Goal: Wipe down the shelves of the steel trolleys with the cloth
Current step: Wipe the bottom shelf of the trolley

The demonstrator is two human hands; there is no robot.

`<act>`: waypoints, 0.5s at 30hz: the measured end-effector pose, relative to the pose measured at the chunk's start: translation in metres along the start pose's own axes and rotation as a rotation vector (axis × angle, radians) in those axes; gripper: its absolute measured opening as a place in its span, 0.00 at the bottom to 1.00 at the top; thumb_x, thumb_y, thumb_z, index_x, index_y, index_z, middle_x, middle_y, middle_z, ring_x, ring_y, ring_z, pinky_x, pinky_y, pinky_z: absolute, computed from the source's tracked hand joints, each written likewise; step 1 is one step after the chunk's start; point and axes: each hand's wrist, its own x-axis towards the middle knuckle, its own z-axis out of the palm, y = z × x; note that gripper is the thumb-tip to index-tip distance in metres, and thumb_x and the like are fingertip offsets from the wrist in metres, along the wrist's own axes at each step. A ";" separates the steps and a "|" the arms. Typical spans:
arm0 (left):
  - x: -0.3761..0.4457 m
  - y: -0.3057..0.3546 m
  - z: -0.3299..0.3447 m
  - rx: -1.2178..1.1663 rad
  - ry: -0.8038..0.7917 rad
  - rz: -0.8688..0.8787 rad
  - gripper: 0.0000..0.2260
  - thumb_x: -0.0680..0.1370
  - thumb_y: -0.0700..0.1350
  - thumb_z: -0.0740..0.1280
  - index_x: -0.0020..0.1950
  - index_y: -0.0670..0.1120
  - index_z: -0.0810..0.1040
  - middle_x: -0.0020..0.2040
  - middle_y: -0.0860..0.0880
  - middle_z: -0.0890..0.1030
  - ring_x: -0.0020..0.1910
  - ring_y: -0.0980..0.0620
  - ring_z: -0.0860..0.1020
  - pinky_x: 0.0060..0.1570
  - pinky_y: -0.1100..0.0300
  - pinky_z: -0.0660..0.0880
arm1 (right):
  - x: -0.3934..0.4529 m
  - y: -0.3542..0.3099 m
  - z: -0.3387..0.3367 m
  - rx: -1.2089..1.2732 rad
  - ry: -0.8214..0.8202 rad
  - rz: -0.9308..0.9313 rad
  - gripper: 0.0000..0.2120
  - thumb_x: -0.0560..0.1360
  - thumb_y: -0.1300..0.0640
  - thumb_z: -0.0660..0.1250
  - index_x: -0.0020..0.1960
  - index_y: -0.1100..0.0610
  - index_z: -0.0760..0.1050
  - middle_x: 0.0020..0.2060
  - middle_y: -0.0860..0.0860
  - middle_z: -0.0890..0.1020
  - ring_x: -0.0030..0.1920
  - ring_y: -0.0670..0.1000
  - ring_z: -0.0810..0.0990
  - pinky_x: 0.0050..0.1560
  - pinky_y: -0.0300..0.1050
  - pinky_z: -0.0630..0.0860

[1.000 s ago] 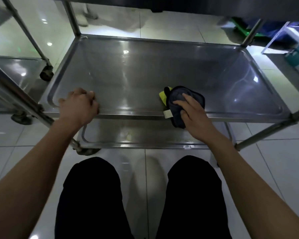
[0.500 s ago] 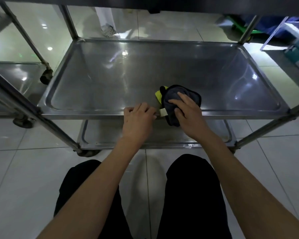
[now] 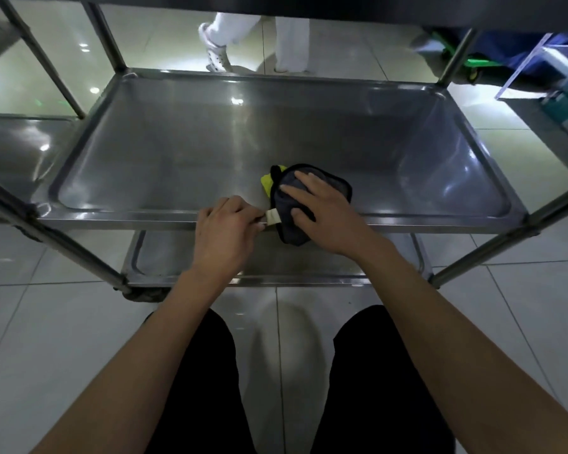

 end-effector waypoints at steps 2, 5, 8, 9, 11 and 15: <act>0.001 0.002 -0.003 -0.002 -0.016 -0.037 0.07 0.75 0.48 0.72 0.52 0.52 0.84 0.50 0.51 0.79 0.53 0.45 0.78 0.49 0.49 0.69 | 0.001 -0.002 0.003 0.029 0.030 0.005 0.23 0.82 0.52 0.58 0.76 0.49 0.65 0.79 0.53 0.58 0.79 0.55 0.54 0.77 0.55 0.54; 0.008 0.021 -0.004 -0.002 -0.051 -0.067 0.08 0.73 0.50 0.67 0.49 0.50 0.82 0.53 0.51 0.80 0.56 0.45 0.75 0.52 0.48 0.70 | 0.001 -0.001 0.006 0.075 0.059 0.024 0.22 0.82 0.53 0.59 0.76 0.51 0.66 0.78 0.54 0.60 0.79 0.56 0.55 0.77 0.56 0.54; 0.020 0.055 0.002 -0.059 -0.072 -0.039 0.10 0.73 0.43 0.63 0.50 0.44 0.82 0.54 0.47 0.80 0.55 0.42 0.76 0.51 0.49 0.71 | -0.004 0.013 0.002 0.105 0.096 0.065 0.22 0.81 0.55 0.60 0.75 0.52 0.68 0.78 0.54 0.61 0.78 0.55 0.56 0.76 0.49 0.53; 0.023 0.066 0.006 -0.072 -0.085 -0.043 0.10 0.74 0.41 0.63 0.51 0.43 0.81 0.54 0.46 0.80 0.54 0.42 0.76 0.50 0.50 0.71 | -0.008 0.021 -0.001 0.106 0.107 0.088 0.22 0.81 0.55 0.60 0.75 0.52 0.68 0.78 0.54 0.61 0.78 0.55 0.56 0.76 0.47 0.53; 0.029 0.088 0.013 -0.091 -0.123 -0.041 0.08 0.75 0.40 0.63 0.51 0.44 0.80 0.54 0.47 0.79 0.55 0.43 0.75 0.50 0.50 0.71 | -0.017 0.041 -0.010 0.110 0.122 0.135 0.22 0.81 0.55 0.60 0.75 0.52 0.68 0.78 0.54 0.61 0.78 0.55 0.56 0.76 0.46 0.52; 0.045 0.130 0.031 -0.102 -0.213 0.011 0.13 0.77 0.45 0.61 0.58 0.47 0.80 0.58 0.49 0.78 0.61 0.46 0.73 0.58 0.49 0.70 | -0.040 0.090 -0.032 0.139 0.172 0.248 0.22 0.80 0.57 0.61 0.74 0.54 0.69 0.78 0.54 0.62 0.78 0.54 0.56 0.77 0.47 0.53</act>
